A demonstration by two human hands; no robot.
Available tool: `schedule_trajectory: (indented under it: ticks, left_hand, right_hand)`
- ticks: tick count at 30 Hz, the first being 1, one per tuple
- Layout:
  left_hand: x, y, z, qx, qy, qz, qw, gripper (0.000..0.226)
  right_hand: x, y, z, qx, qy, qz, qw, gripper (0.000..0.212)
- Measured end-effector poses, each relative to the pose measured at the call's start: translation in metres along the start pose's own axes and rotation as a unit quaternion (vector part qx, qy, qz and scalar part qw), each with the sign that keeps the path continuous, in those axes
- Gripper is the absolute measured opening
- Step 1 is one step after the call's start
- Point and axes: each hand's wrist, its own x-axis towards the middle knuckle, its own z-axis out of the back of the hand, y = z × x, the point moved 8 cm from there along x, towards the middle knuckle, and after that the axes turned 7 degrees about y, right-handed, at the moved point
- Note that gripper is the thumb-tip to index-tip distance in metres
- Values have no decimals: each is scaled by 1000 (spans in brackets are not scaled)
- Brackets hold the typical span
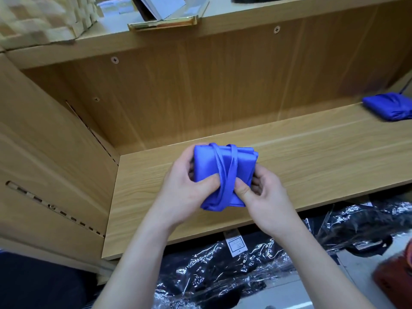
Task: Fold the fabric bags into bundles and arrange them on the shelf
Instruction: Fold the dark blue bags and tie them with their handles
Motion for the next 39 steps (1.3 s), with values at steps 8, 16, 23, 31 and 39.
schedule_trajectory:
  ticks: [8, 16, 23, 31, 39]
  left_hand:
    - [17, -2, -6, 50, 73, 94, 992, 34]
    - [11, 8, -33, 221, 207, 87, 949, 56]
    - [10, 7, 7, 43, -27, 35, 998, 29]
    - [7, 8, -21, -100, 41, -8, 994, 23]
    - [-9, 25, -85, -180, 74, 75, 978, 65]
  right_hand:
    - [-6, 9, 4, -159, 55, 9, 986, 18]
    - [-5, 0, -3, -273, 144, -23, 951, 33]
    - [-11, 3, 23, -135, 49, -25, 989, 25]
    - [-28, 10, 30, -105, 32, -9, 994, 41]
    - [-58, 5, 85, 115, -175, -36, 977, 43]
